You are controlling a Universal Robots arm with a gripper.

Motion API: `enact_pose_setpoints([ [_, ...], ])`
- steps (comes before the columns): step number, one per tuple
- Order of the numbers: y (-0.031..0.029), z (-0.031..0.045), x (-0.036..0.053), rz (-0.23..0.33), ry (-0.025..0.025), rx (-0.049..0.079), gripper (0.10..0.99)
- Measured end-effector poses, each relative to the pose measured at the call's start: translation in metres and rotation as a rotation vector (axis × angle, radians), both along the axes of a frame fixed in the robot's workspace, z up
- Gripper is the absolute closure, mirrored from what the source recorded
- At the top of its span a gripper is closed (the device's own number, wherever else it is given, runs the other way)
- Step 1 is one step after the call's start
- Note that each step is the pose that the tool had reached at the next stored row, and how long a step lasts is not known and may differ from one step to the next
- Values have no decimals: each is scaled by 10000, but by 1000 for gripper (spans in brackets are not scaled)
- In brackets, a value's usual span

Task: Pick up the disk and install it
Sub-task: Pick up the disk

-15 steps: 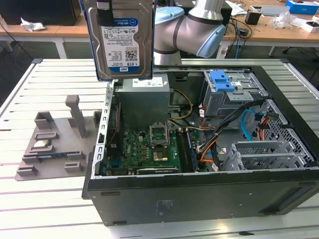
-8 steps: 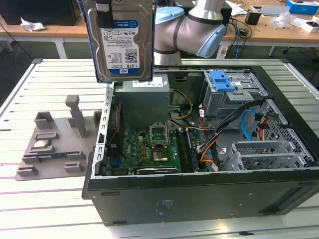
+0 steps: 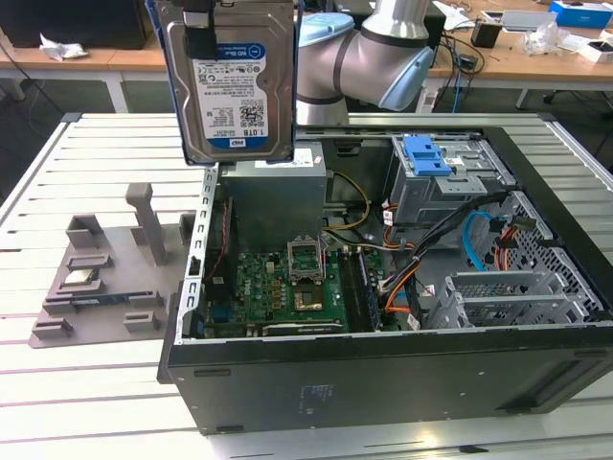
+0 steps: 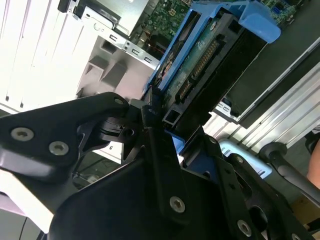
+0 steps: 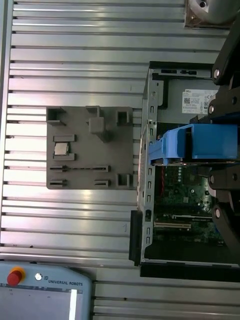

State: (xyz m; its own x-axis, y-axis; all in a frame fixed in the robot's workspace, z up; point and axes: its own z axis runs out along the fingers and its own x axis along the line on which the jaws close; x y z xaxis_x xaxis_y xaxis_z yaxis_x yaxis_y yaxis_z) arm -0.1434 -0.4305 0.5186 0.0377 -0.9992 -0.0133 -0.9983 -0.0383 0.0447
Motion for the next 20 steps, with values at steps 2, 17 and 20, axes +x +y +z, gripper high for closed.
enact_pose_setpoints([
  [2, -22, -2, 0, -1, -1, 1, 718],
  [17, -200, -20, 0, 0, 0, 0, 718],
  [20, -247, -25, 0, 0, 0, 0, 718],
])
